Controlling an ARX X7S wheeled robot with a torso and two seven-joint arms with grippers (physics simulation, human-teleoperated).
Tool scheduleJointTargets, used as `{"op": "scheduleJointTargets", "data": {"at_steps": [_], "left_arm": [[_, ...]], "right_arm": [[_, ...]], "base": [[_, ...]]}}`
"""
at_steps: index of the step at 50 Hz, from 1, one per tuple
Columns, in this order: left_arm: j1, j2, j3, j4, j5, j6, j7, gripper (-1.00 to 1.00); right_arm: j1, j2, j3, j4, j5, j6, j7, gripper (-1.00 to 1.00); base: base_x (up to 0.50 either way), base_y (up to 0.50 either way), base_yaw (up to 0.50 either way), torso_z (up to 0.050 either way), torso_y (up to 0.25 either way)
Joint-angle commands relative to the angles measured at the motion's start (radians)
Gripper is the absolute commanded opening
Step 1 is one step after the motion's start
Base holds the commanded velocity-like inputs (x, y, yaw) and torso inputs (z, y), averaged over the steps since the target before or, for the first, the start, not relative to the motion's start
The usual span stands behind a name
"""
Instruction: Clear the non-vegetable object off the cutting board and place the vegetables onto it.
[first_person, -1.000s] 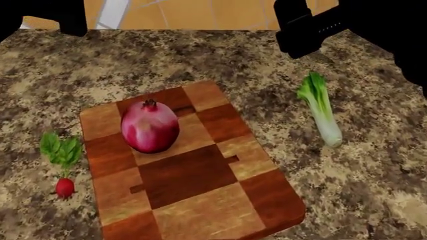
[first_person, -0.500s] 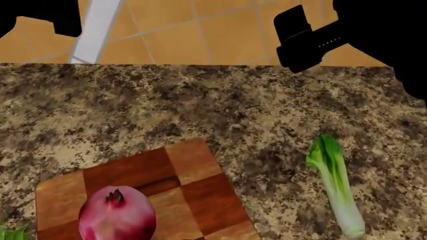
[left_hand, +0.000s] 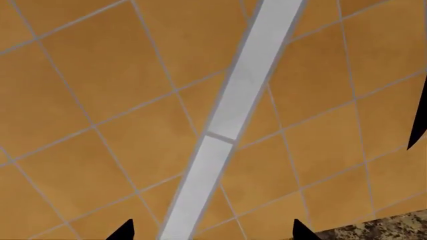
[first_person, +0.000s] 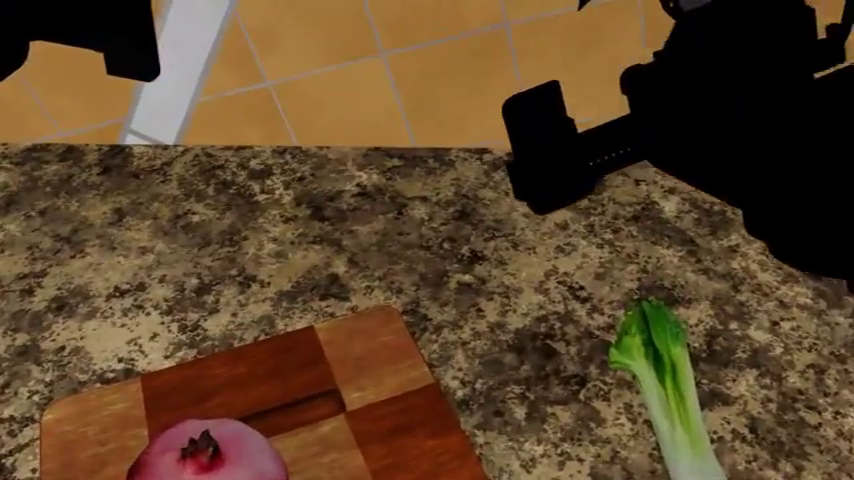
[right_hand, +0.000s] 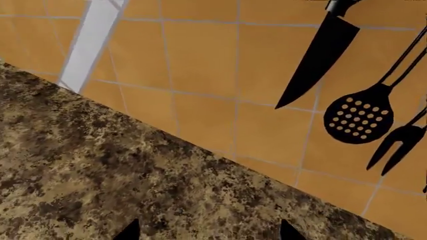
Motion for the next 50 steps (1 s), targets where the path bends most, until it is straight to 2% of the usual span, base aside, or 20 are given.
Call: {"op": "scheduleJointTargets", "data": {"at_steps": [1,4,9,12,32,50], "left_arm": [[0.003,-0.003,-0.001,0.001,-0.005,0.001,-0.001,1.00],[0.001,-0.002,0.003,-0.015,-0.003,0.013,0.002,1.00],[0.008,-0.006,0.007,-0.035,0.002,0.035,0.004,1.00],[0.009,-0.008,0.002,-0.038,0.001,0.037,0.003,1.00],[0.022,-0.013,-0.010,-0.028,-0.012,0.050,0.000,1.00],[-0.007,-0.023,-0.014,-0.033,-0.017,0.044,-0.003,1.00]], "right_arm": [[-0.035,-0.074,0.124,-0.001,0.239,0.118,0.182,1.00],[-0.031,-0.101,0.115,0.001,0.387,0.119,0.289,1.00],[-0.043,-0.117,0.058,-0.003,0.493,0.109,0.344,1.00],[-0.044,-0.137,0.056,0.046,0.617,0.105,0.440,1.00],[-0.109,-0.245,-0.037,0.016,0.899,0.009,0.634,1.00],[-0.163,-0.295,-0.144,-0.036,1.104,-0.078,0.767,1.00]], "base": [[0.00,0.00,0.00,0.000,0.000],[0.00,0.00,0.00,0.000,0.000],[0.00,0.00,0.00,0.000,0.000],[0.00,0.00,0.00,0.000,0.000],[0.00,0.00,0.00,0.000,0.000],[0.00,0.00,0.00,0.000,0.000]]}}
